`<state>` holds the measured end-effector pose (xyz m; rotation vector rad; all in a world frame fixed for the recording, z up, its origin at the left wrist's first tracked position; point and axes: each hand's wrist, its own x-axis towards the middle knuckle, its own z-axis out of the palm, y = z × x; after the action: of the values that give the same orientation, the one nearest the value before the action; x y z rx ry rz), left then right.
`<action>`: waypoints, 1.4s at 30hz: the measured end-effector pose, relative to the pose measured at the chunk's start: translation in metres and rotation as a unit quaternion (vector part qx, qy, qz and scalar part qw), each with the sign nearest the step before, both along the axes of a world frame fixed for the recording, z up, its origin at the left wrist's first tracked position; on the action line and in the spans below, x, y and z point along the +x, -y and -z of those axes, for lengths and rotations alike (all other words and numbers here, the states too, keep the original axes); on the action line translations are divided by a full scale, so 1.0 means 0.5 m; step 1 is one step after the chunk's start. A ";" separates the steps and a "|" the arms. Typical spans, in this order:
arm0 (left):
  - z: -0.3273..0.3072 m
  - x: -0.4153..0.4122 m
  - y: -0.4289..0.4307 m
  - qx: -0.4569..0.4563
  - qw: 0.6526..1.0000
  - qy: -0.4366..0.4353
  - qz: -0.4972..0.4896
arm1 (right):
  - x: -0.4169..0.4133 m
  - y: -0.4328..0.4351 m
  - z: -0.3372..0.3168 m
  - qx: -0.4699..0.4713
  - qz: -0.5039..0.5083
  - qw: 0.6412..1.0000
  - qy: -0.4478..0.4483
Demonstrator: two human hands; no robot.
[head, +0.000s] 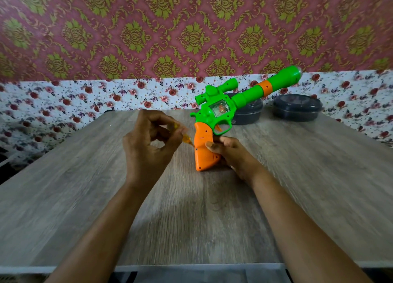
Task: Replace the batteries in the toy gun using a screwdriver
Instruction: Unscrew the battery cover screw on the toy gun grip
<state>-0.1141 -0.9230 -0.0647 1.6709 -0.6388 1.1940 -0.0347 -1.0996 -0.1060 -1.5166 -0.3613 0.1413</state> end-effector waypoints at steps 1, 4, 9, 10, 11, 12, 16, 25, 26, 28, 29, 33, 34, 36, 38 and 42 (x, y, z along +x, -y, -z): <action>-0.002 0.000 -0.002 -0.017 1.000 -0.001 0.000 | 0.001 0.000 0.001 -0.003 0.001 1.000 0.001; 0.000 0.001 0.000 0.006 1.000 0.009 -0.026 | 0.004 0.001 0.003 -0.007 0.006 1.000 -0.003; 0.004 0.004 -0.004 0.054 0.994 0.040 -0.084 | 0.004 0.003 0.002 -0.014 0.006 1.000 -0.009; 0.003 0.005 -0.005 0.058 0.993 0.040 -0.090 | 0.004 0.004 0.002 -0.014 0.006 1.000 -0.010; 0.002 0.004 -0.005 0.064 0.993 0.038 -0.094 | 0.004 0.003 0.001 -0.014 0.007 1.000 -0.010; 0.002 0.003 -0.005 0.071 0.992 0.036 -0.097 | 0.004 0.003 0.001 -0.012 0.007 1.000 -0.011; 0.000 -0.002 -0.003 0.085 0.991 0.028 -0.101 | 0.006 0.001 0.002 -0.006 0.008 1.000 -0.014; -0.002 -0.005 0.002 0.083 0.991 0.019 -0.101 | 0.001 0.000 0.000 -0.005 0.009 1.000 -0.017; -0.002 -0.005 0.002 0.082 0.991 0.017 -0.101 | 0.001 0.000 0.000 -0.006 0.008 1.000 -0.018; -0.002 -0.005 0.002 0.083 0.991 0.016 -0.103 | 0.000 0.000 -0.001 -0.006 0.008 1.000 -0.018; -0.002 -0.006 0.003 0.083 0.991 0.017 -0.103 | 0.001 0.000 -0.001 -0.005 0.008 1.000 -0.018; -0.003 -0.009 0.004 0.091 0.990 0.024 -0.102 | 0.004 0.001 0.003 -0.009 0.008 1.000 -0.018; -0.003 -0.009 0.004 0.092 0.990 0.025 -0.102 | 0.006 0.001 0.004 -0.013 0.009 1.000 -0.018; -0.004 -0.009 0.004 0.092 0.990 0.025 -0.102 | 0.008 0.001 0.004 -0.016 0.009 1.000 -0.018; -0.004 -0.008 0.004 0.091 0.990 0.026 -0.101 | 0.008 0.001 0.005 -0.015 0.009 1.000 -0.017; -0.003 -0.008 0.004 0.094 0.990 0.026 -0.101 | 0.008 0.001 0.004 -0.013 0.012 1.000 -0.017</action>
<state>-0.1182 -0.9249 -0.0632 1.9043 -0.6430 1.3598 -0.0310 -1.1004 -0.1080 -1.5423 -0.3150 0.1539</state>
